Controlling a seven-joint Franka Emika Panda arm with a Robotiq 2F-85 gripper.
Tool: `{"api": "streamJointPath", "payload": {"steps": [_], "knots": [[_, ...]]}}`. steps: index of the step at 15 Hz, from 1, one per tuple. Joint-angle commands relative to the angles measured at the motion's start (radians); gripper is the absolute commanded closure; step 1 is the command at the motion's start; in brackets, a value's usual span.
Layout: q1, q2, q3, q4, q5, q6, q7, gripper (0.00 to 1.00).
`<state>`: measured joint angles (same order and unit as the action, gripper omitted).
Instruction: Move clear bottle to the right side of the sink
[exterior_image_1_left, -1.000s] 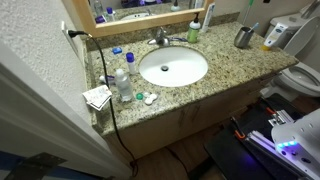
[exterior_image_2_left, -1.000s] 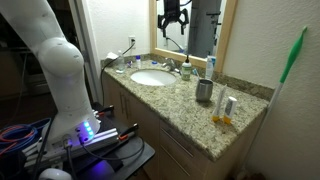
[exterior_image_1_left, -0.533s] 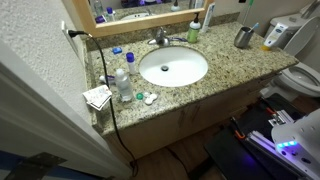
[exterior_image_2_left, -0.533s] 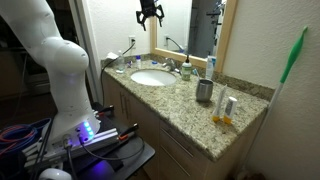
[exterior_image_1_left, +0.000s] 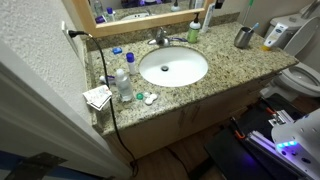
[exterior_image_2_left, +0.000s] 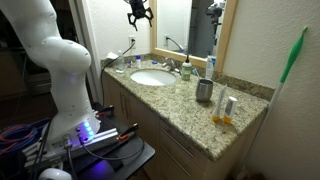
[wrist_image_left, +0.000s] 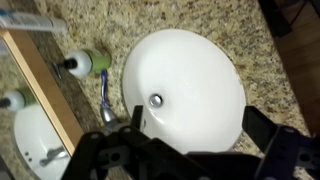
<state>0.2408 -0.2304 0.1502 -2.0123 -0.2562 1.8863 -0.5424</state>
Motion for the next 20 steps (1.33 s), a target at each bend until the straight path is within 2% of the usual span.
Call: {"api": "streamJointPath", "payload": {"steps": [1, 3, 4, 5, 8, 10, 13, 16, 17, 20], "knots": [[0.061, 0.082, 0.072, 0.083, 0.012, 0.065, -0.052, 0.0], [0.076, 0.059, 0.079, 0.071, 0.025, 0.128, -0.123, 0.0], [0.071, 0.02, 0.067, 0.029, 0.02, 0.189, -0.167, 0.0], [0.074, 0.056, 0.096, 0.065, 0.004, 0.114, -0.068, 0.0], [0.069, 0.041, 0.081, 0.064, 0.004, 0.151, -0.128, 0.0], [0.104, 0.099, 0.085, 0.088, 0.087, 0.241, -0.222, 0.0], [0.14, 0.193, 0.139, 0.151, 0.152, 0.313, -0.264, 0.0], [0.162, 0.291, 0.185, 0.219, 0.237, 0.307, -0.368, 0.0], [0.146, 0.218, 0.184, 0.153, 0.193, 0.305, -0.283, 0.0], [0.148, 0.245, 0.195, 0.169, 0.194, 0.305, -0.278, 0.0]]}}
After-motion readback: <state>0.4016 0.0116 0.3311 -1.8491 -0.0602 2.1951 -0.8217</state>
